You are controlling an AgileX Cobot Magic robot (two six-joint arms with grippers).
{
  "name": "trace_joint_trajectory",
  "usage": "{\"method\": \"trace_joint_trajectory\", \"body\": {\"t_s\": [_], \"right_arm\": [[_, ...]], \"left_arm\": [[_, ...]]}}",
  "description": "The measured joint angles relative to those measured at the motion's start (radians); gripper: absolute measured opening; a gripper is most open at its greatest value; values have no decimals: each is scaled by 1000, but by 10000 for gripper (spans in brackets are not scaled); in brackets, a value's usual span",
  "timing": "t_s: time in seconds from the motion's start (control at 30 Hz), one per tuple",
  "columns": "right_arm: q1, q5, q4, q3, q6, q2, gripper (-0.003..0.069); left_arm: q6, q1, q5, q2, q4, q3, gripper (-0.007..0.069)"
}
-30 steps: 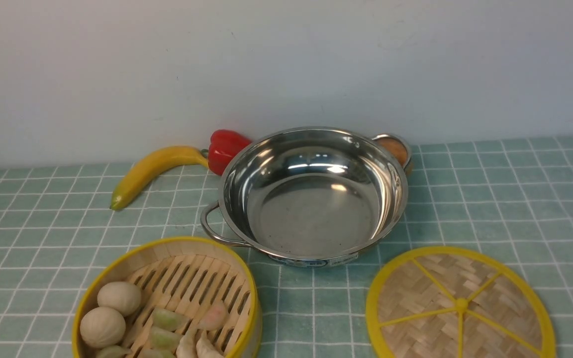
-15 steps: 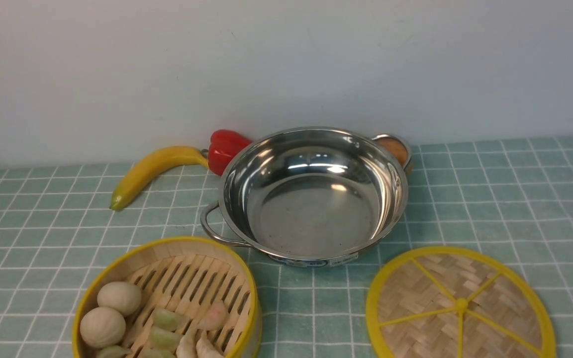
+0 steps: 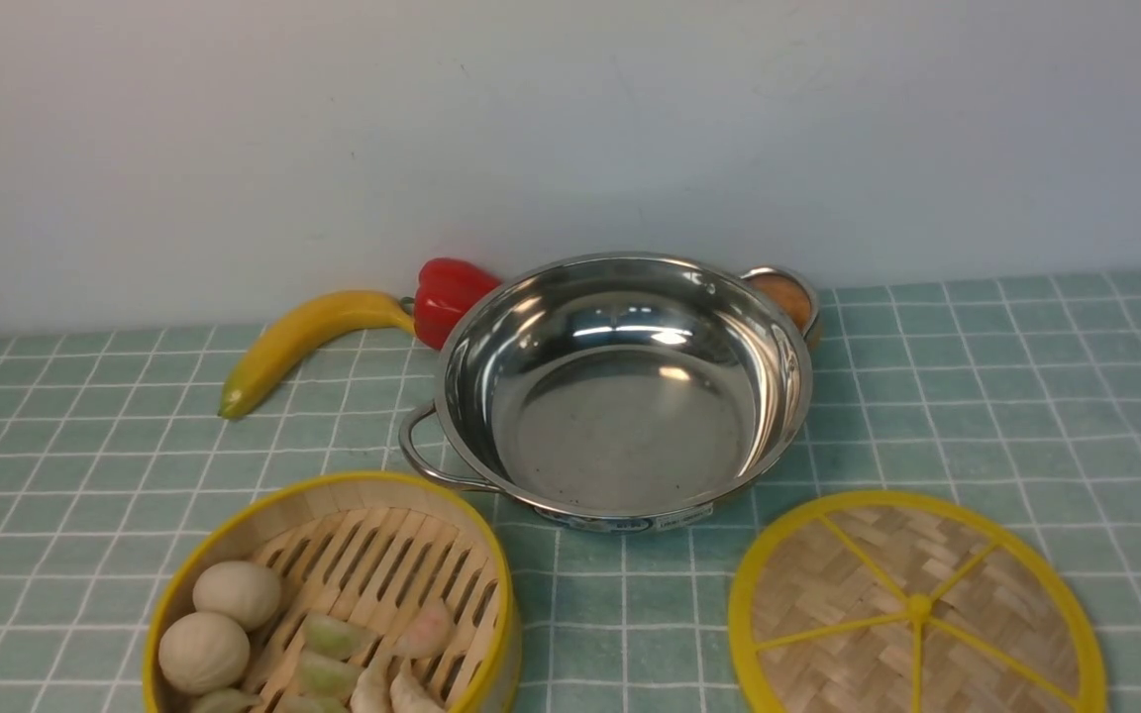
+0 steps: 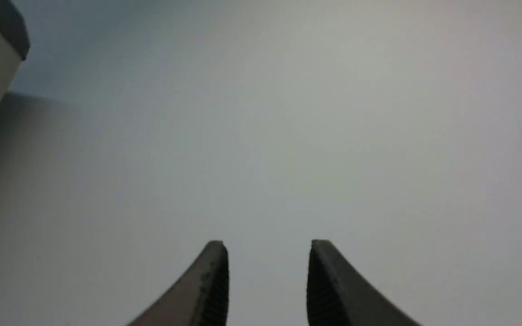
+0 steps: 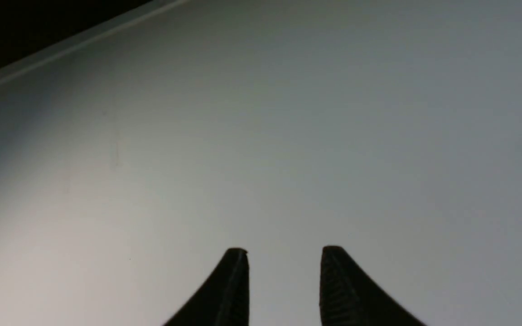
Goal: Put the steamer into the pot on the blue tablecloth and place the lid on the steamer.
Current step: 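Grasp the rim of the steamer basket holding the buns with the left gripper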
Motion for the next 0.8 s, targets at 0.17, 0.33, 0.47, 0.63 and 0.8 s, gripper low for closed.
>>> {"method": "trace_joint_trajectory", "body": {"t_s": [0.17, 0.33, 0.47, 0.63, 0.8], "right_arm": [[0, 1, 1, 0, 0, 0, 242], [0, 91, -15, -57, 0, -1, 242], [0, 252, -123, -162, 0, -2, 242], [0, 611, -298, -280, 49, -3, 242], [0, 955, -319, -435, 138, 65, 242]], "left_arm": [[39, 0, 264, 1, 35, -185, 243], [147, 0, 624, 107, 39, -404, 243], [157, 0, 825, 241, 43, -518, 243], [101, 0, 1041, 420, 44, -599, 243], [74, 0, 1311, 635, 48, -687, 243]]}}
